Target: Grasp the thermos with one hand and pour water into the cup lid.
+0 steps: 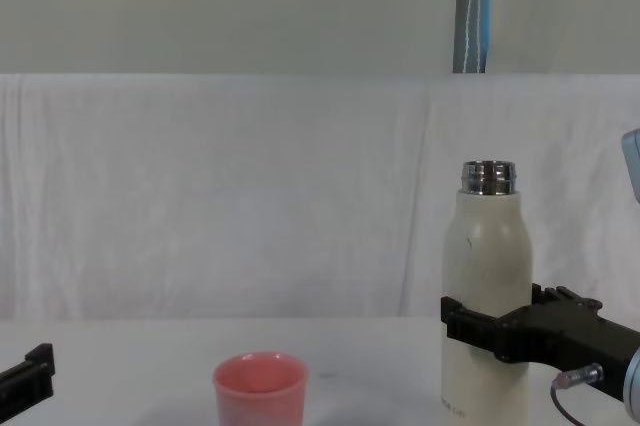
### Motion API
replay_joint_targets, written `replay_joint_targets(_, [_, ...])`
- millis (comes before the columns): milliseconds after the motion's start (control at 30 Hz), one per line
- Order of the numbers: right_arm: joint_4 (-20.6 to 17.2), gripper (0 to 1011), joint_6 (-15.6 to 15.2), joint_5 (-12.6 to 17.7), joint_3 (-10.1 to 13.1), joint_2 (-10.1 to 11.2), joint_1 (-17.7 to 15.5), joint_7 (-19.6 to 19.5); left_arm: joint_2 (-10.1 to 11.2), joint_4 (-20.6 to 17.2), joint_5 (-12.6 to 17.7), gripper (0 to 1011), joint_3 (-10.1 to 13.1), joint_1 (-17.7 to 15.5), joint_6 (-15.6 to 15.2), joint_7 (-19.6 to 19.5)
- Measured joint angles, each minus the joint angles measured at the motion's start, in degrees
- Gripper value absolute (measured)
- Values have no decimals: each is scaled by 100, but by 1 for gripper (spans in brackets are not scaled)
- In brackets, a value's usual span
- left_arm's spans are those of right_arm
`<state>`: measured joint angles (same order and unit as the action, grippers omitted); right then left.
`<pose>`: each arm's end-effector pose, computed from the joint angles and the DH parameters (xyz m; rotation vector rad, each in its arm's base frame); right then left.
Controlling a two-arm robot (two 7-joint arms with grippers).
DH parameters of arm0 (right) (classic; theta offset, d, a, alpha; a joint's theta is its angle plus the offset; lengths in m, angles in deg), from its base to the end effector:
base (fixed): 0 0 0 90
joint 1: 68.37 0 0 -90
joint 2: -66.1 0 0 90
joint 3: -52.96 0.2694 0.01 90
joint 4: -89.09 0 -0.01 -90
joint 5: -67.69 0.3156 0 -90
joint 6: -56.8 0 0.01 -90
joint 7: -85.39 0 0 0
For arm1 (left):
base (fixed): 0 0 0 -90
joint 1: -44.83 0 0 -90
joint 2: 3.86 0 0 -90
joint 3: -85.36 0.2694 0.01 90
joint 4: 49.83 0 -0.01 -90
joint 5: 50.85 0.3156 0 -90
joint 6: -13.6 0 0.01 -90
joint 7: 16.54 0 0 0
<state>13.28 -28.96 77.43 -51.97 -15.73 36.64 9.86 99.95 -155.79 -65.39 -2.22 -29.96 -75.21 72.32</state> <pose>0.3967 0.0314 -0.2730 0.0117 -0.0588 -1.1023 0.2650 0.0319 -0.2659 -0.0381 0.0139 1.4459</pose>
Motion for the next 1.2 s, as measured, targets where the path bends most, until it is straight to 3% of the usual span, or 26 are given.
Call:
replay_joint_targets(667, [-1, 1001, -1, -1, -3, 0, -5, 0, 0, 0, 0, 1001, 0, 0, 0, 0])
replay_joint_targets(1200, [-371, 1001, -107, 120, 87, 211, -392, 58, 0, 0, 0, 1001, 0, 0, 0, 0])
